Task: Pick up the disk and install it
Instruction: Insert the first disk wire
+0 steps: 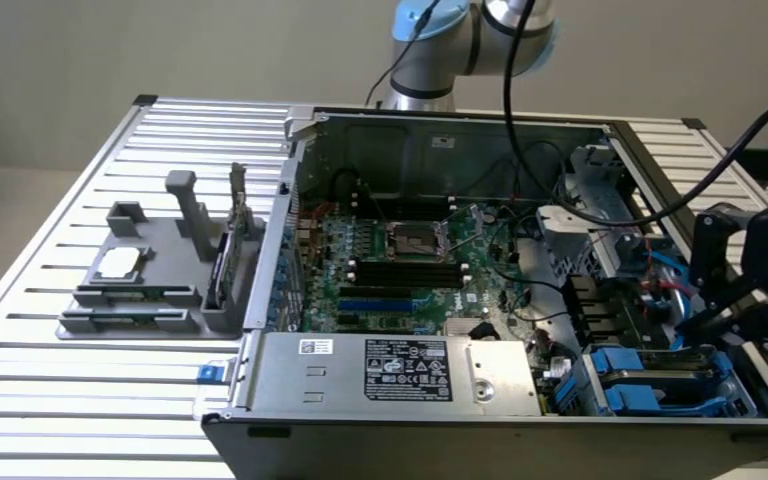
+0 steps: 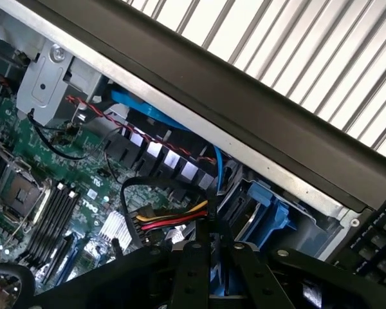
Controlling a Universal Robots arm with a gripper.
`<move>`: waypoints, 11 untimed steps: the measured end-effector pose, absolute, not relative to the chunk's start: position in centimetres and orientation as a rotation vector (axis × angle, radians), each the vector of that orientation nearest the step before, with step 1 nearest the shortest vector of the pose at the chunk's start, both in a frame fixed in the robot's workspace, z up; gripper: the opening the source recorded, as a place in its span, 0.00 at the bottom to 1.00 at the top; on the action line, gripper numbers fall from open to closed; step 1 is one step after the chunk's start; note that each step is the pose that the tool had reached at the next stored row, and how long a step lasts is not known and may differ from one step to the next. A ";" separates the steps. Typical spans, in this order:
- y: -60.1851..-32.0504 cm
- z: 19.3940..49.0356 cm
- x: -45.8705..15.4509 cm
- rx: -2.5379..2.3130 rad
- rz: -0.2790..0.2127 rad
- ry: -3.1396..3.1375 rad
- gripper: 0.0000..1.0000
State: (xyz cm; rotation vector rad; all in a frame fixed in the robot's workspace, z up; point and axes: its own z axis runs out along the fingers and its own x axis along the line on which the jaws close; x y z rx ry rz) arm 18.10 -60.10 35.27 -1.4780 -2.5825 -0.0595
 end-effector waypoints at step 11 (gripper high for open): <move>-60.1 35.3 17.7 -1.557 -0.036 -2.551 0.16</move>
